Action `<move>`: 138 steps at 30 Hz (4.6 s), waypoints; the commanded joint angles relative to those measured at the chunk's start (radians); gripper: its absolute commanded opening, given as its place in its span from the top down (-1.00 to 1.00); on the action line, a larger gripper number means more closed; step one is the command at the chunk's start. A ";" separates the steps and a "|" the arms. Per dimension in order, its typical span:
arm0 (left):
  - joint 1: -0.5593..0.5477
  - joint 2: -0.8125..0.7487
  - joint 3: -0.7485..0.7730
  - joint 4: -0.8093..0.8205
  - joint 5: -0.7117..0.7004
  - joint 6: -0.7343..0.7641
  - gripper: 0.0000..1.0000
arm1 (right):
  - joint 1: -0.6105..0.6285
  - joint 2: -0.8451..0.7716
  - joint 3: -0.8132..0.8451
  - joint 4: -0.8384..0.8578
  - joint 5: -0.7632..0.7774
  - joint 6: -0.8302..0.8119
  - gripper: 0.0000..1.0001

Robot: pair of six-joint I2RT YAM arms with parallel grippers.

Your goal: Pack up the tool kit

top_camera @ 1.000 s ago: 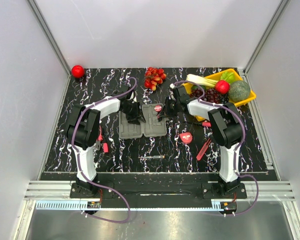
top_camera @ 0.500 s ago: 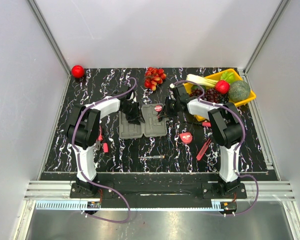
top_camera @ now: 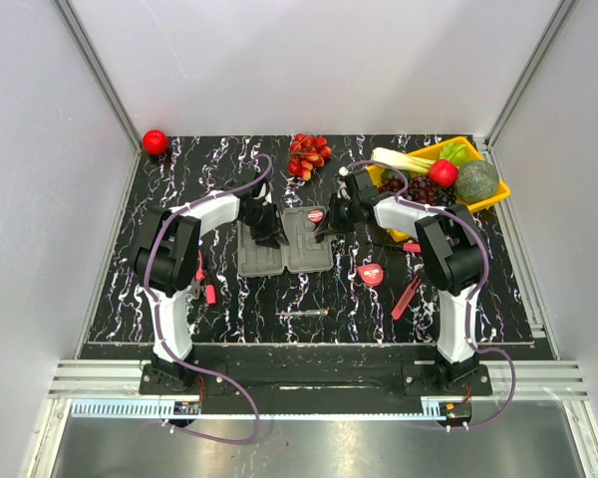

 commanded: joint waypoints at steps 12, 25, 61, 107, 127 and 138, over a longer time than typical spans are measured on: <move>-0.017 0.059 0.005 0.028 0.007 -0.010 0.25 | 0.019 0.019 0.006 -0.097 0.007 0.001 0.89; -0.019 0.053 -0.005 0.027 -0.008 -0.013 0.25 | 0.021 -0.051 0.031 -0.160 0.163 0.048 -0.15; -0.017 0.077 -0.024 0.048 0.019 -0.073 0.29 | 0.049 -0.082 0.201 -0.407 0.397 -0.058 0.57; -0.017 0.062 -0.033 0.048 0.027 -0.068 0.30 | 0.102 0.081 0.273 -0.503 0.533 -0.055 0.80; 0.002 -0.211 0.206 0.002 0.039 0.003 -0.98 | 0.096 -0.373 0.140 -0.663 0.622 -0.127 -0.85; 0.091 -0.430 -0.077 0.079 -0.119 -0.003 -0.98 | 0.095 -0.432 -0.118 -0.706 0.584 -0.096 -0.99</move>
